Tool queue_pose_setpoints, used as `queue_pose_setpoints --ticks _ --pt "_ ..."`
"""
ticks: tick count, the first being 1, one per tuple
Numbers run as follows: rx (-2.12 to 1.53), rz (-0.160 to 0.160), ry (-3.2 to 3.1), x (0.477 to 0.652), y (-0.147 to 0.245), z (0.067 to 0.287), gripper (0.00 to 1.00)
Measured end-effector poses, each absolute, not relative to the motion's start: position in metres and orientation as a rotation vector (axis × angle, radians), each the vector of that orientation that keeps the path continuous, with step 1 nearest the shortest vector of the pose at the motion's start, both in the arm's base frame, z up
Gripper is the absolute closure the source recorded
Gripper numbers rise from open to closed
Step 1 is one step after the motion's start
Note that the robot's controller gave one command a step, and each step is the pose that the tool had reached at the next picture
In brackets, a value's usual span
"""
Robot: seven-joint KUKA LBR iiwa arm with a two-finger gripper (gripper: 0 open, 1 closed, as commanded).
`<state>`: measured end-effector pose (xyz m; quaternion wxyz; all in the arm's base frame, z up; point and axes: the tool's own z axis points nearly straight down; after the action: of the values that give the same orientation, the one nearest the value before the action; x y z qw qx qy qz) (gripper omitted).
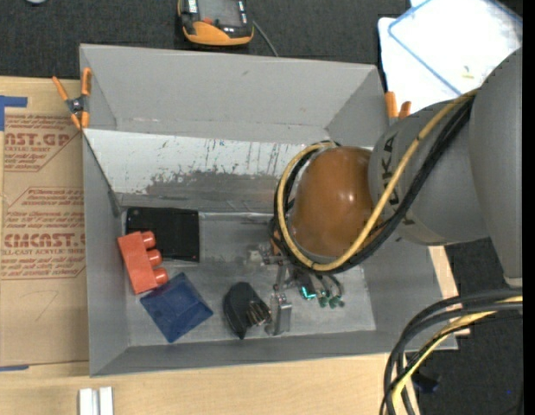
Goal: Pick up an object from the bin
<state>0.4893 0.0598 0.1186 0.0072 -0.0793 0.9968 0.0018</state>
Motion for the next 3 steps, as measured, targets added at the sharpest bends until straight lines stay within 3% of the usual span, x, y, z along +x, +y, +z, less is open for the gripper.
queue_pose_setpoints --ticks 1,2,3 --pt "-0.242 0.006 3.124 0.489 0.056 0.083 0.00" --pt "-0.689 0.005 3.040 0.491 0.082 0.072 1.00" --pt "-0.688 0.005 3.041 0.491 0.082 0.072 1.00"
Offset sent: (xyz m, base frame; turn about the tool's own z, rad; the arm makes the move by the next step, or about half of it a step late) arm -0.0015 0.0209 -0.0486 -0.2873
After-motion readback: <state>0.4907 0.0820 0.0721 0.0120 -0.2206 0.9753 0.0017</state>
